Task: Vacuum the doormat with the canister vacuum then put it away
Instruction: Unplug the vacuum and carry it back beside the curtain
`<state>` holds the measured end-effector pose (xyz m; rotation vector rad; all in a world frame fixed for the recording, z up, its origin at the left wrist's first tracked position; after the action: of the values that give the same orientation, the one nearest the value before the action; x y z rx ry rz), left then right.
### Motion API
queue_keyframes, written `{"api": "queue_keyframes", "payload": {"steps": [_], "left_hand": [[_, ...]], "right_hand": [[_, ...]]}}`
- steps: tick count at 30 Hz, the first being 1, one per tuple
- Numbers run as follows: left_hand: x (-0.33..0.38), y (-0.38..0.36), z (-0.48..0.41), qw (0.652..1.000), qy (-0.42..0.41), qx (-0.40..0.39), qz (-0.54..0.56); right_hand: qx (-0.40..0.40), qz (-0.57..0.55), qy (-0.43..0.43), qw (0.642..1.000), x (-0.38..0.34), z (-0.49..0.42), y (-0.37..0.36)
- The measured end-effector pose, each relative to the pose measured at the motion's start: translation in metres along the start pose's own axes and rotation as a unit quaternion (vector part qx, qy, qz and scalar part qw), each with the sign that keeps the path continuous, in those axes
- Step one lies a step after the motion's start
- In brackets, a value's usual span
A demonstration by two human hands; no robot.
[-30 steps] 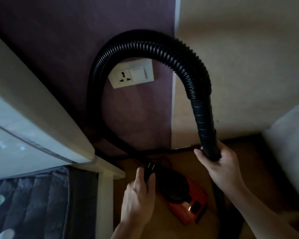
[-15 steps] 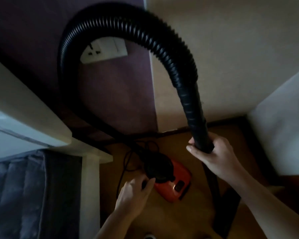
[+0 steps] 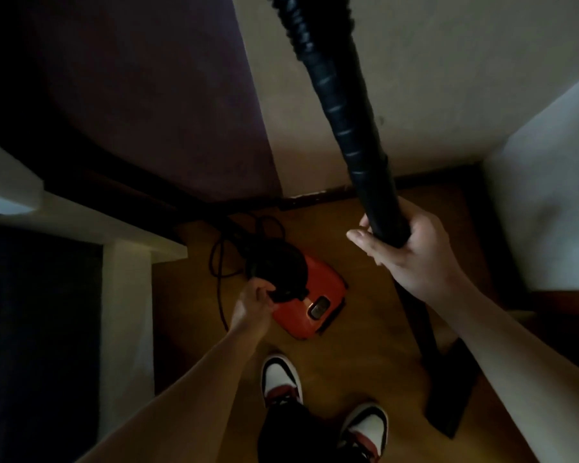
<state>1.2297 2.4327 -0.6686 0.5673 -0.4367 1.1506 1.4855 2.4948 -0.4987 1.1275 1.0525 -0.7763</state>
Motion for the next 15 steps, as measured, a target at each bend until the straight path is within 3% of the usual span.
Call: {"api": "queue_keyframes", "payload": {"steps": [4,8,15], "left_hand": [[-0.011,0.002,-0.044,0.995,0.05,0.08,0.039],[-0.029,-0.016,-0.061,0.977,0.126,0.096,0.14],[-0.012,-0.036,-0.072,0.982,0.047,0.119,0.135]], "right_hand": [[-0.02,-0.011,-0.004,1.0,0.019,-0.007,-0.002],[-0.037,-0.009,-0.001,0.999,0.025,-0.015,-0.009],[-0.019,-0.009,0.013,1.0,0.032,-0.02,-0.004]]}}
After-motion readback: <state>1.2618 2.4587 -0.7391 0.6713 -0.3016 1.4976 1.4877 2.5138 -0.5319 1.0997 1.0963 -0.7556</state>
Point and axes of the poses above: each hand's wrist, its own z-axis away from the middle knuckle, its own y-axis out of the back of the hand, x = y × z, the point moved 9 cm from there along -z, towards the middle knuckle, and after that the axes turned 12 degrees about -x, right-handed, at the moved point
